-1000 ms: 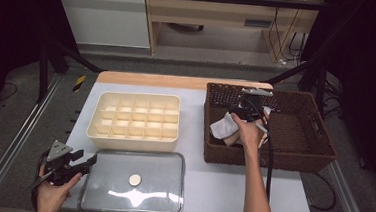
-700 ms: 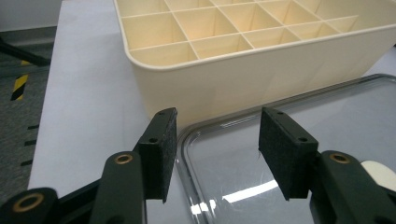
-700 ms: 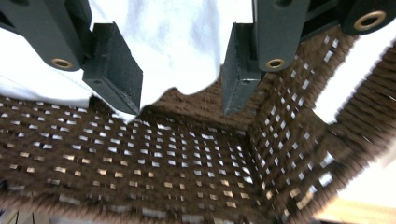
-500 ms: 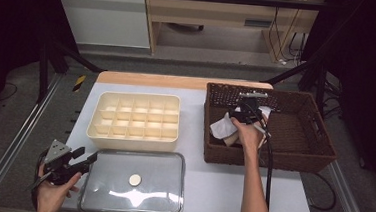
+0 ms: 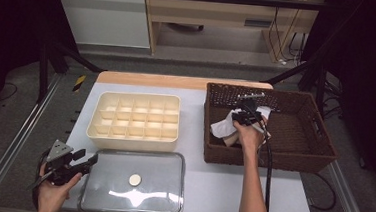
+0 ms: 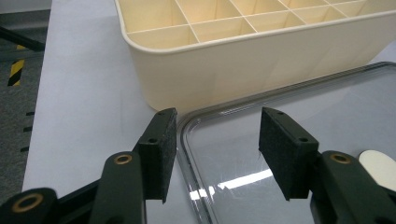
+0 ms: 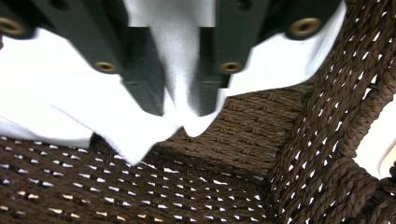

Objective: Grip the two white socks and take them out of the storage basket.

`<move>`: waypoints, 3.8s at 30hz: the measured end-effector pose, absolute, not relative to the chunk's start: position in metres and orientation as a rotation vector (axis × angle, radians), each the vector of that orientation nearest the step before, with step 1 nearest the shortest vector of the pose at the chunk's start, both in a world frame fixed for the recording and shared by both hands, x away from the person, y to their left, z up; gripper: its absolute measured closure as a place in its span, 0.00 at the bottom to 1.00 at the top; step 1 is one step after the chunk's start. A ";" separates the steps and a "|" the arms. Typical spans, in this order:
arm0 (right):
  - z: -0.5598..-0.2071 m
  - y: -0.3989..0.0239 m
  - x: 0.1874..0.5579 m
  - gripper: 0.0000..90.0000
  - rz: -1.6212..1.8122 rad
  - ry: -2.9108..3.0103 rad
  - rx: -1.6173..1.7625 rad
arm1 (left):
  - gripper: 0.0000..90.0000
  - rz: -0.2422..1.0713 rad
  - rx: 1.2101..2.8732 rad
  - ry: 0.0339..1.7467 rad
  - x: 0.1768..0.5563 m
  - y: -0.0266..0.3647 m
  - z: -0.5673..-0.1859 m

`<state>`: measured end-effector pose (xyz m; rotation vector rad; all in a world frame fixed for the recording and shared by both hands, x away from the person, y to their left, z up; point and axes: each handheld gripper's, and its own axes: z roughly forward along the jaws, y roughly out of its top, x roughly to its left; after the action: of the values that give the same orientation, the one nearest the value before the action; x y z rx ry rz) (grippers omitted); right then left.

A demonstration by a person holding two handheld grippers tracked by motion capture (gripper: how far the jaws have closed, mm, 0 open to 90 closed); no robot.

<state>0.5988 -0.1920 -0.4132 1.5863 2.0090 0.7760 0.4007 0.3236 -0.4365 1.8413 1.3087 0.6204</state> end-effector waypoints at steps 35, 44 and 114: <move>-0.389 -0.202 0.584 0.96 0.982 1.830 1.548 | 0.52 0.600 1.847 1.318 0.401 0.323 -0.436; -0.366 -0.209 0.571 0.97 1.123 1.799 1.506 | 0.51 0.589 1.856 1.322 0.401 0.322 -0.437; -0.355 -0.099 0.399 0.97 1.525 2.339 0.833 | 0.37 0.580 1.862 1.365 0.404 0.314 -0.438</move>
<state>0.3992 -0.0991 -0.3545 0.8334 2.3385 1.5254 0.4043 0.3136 -0.4381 1.8621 1.3653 0.5804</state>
